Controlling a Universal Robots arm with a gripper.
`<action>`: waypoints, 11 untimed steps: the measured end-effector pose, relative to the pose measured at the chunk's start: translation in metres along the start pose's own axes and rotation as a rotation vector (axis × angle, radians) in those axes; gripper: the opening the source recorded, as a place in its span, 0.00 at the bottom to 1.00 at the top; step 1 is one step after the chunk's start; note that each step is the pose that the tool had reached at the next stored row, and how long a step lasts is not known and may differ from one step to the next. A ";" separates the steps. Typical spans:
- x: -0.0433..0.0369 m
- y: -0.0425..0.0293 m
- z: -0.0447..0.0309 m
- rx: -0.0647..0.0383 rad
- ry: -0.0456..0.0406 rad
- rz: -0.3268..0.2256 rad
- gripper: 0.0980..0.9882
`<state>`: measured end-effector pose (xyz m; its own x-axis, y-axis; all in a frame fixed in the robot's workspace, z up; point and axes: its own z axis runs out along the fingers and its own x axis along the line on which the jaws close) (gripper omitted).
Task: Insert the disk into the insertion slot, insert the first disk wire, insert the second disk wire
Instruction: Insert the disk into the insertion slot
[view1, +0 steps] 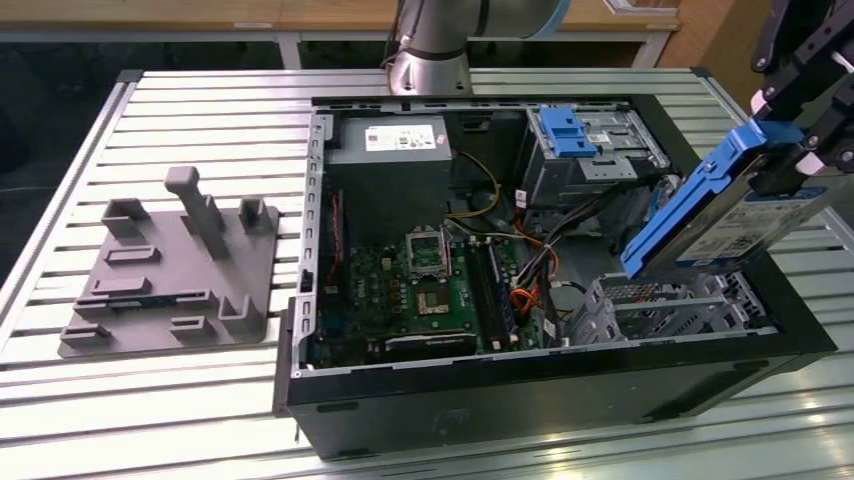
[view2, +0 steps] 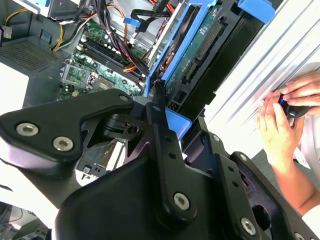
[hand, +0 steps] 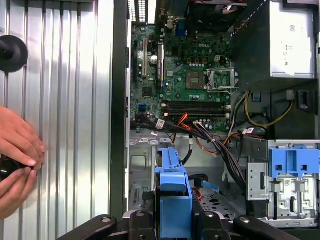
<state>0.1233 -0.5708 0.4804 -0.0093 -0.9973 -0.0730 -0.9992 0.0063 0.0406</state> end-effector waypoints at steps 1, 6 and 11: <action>0.0000 0.0000 0.0006 0.000 0.0001 -0.001 0.30; 0.0003 -0.0001 0.0040 0.000 0.0002 -0.005 0.30; 0.0005 -0.0003 0.0069 -0.001 0.0004 -0.010 0.30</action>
<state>0.1233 -0.5708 0.4735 0.0004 -0.9973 -0.0730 -0.9992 -0.0034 0.0405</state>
